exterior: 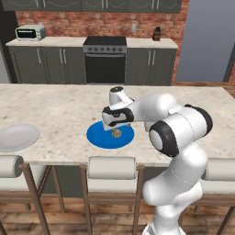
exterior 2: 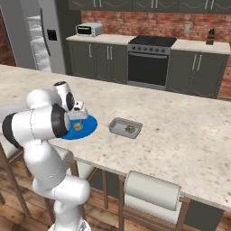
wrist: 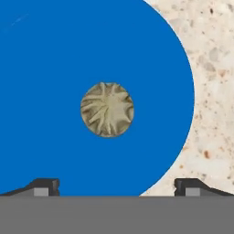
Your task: Place two dumplings into each of the tupperware containers and then place the containers in the fridge.
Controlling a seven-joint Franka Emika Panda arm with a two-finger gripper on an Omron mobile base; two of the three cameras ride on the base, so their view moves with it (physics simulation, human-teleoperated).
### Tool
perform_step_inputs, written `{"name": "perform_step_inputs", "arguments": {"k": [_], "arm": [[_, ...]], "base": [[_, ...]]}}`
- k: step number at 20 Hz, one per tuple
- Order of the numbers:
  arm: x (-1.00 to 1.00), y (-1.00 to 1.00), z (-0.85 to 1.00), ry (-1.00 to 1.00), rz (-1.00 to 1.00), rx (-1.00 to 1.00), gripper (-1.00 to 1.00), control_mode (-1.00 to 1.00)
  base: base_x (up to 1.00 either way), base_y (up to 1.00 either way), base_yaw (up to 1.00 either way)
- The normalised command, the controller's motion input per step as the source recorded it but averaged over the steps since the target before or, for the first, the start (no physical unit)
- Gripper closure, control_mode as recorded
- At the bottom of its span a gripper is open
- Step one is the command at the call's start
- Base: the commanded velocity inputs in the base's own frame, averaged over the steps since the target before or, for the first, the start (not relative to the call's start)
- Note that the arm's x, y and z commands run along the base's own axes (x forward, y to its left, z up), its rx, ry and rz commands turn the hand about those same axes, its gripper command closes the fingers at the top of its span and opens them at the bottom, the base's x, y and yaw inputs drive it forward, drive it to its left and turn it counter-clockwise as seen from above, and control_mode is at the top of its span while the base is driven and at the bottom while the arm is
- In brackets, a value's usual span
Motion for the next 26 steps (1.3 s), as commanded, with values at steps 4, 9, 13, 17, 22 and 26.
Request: {"name": "perform_step_inputs", "arguments": {"k": [4,9,13,17,22,26], "arm": [[0.39,0.00,-0.66,0.12,0.00,0.00,-1.00,-1.00],[0.38,0.00,-0.48,0.06,0.00,0.02,-1.00,-1.00],[0.35,0.01,-0.33,0.01,0.00,0.04,-1.00,-1.00],[0.11,0.00,-0.36,0.00,0.00,0.05,-1.00,-1.00],[-0.18,-0.06,-0.44,0.00,-0.07,0.06,1.00,-1.00],[-0.34,-0.31,-0.38,0.00,-0.21,0.12,1.00,-1.00]], "base": [[0.00,0.00,0.00],[0.00,0.00,0.00],[0.00,0.00,0.00],[0.00,0.00,0.00],[0.00,0.00,0.00],[0.00,0.00,0.00]]}}
